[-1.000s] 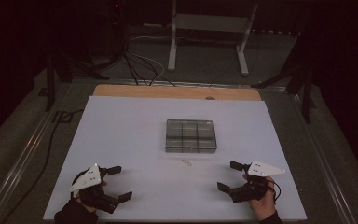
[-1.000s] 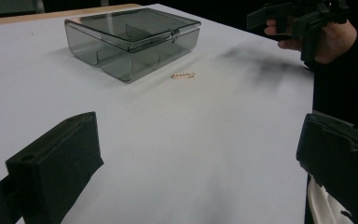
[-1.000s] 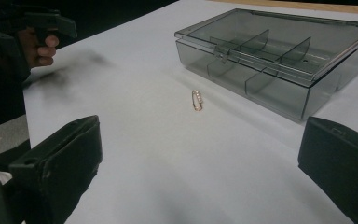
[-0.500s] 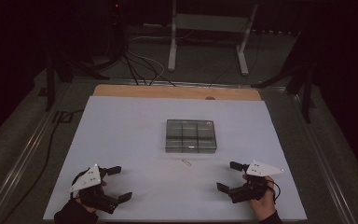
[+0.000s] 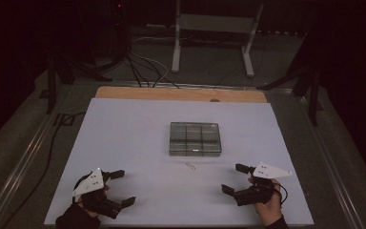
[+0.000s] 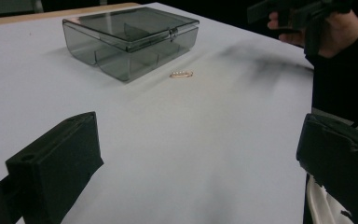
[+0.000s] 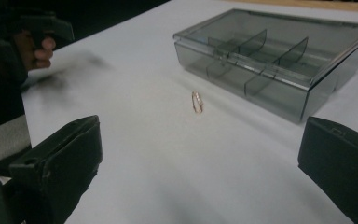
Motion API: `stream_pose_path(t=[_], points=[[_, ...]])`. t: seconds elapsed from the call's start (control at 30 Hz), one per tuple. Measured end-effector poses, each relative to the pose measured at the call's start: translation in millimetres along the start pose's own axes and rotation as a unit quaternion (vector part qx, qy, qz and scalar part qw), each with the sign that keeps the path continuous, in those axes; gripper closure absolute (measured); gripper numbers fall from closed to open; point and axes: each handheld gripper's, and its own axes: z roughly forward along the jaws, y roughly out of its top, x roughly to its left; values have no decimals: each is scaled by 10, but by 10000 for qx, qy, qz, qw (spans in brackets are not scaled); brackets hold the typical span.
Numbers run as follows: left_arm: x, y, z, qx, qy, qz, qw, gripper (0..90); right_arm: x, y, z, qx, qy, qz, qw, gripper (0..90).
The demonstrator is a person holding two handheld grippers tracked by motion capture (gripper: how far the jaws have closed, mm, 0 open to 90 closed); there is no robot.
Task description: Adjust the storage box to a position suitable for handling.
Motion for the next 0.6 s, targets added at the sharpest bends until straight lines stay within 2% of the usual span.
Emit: stream_pose_path(t=[0.17,0.6], points=[[2,-1,1,-16,-14,-10,10000,7,11,60,-25,-99,-25,16,9999,0],[-7,0,6,-2,-29,-14,10000,7,49,185,-16,-136,-34,-55,9999,0]])
